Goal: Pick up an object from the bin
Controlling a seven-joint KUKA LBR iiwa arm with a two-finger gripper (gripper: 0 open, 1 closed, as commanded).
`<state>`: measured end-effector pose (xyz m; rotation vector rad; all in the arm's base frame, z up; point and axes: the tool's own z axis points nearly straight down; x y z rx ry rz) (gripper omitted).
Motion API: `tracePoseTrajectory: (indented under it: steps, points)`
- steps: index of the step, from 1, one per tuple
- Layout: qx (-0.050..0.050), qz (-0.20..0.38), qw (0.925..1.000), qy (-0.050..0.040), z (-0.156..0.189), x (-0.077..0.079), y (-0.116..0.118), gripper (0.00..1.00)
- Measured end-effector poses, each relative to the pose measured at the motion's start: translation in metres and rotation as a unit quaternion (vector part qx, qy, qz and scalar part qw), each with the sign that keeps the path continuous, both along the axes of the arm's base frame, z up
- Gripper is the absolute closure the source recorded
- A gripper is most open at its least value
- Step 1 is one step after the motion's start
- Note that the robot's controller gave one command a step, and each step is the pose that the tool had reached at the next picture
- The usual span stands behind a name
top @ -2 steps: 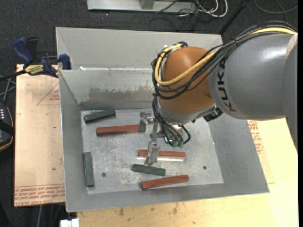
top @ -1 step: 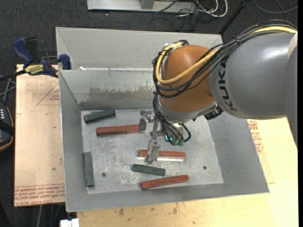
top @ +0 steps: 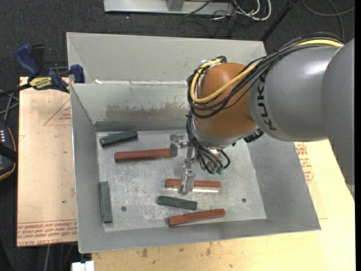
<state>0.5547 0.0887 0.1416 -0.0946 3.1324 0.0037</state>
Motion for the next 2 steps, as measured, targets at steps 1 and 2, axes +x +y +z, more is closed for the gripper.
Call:
tracePoseTrajectory:
  steps: [1, 2]
  points:
    - [-0.001, -0.062, 0.9981, 0.0035, -0.046, -0.004, -0.009, 0.00]
    - [-0.001, -0.010, 0.9999, 0.0039, -0.068, 0.000, -0.035, 1.00]
